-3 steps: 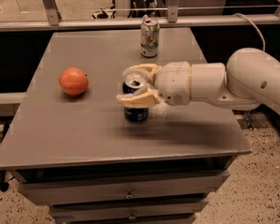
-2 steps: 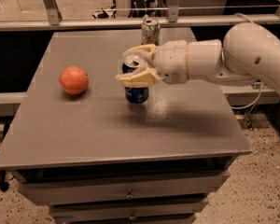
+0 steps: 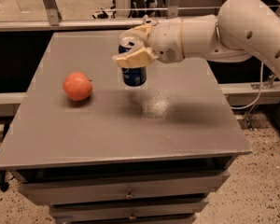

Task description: Move pepsi can near apple

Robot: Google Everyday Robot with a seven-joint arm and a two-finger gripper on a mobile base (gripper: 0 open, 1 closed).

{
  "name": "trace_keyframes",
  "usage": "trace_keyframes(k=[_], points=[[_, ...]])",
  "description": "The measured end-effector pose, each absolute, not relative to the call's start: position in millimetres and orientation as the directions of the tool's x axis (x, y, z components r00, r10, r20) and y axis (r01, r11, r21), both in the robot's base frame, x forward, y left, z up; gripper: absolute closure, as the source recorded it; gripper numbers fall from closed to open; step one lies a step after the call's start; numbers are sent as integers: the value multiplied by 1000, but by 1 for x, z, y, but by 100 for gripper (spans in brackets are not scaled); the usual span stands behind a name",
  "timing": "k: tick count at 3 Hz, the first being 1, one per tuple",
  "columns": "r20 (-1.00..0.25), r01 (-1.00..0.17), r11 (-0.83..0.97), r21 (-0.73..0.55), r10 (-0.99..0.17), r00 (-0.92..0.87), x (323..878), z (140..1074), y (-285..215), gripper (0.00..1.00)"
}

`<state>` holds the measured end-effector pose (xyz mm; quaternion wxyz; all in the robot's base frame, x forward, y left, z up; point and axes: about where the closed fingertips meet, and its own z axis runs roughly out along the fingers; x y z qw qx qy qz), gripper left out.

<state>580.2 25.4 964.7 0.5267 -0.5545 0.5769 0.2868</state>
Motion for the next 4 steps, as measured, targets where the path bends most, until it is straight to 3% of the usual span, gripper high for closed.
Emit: trace_keyframes(k=[4], points=[[-952,-963,213,-163,-291,97,591,932,61,100]])
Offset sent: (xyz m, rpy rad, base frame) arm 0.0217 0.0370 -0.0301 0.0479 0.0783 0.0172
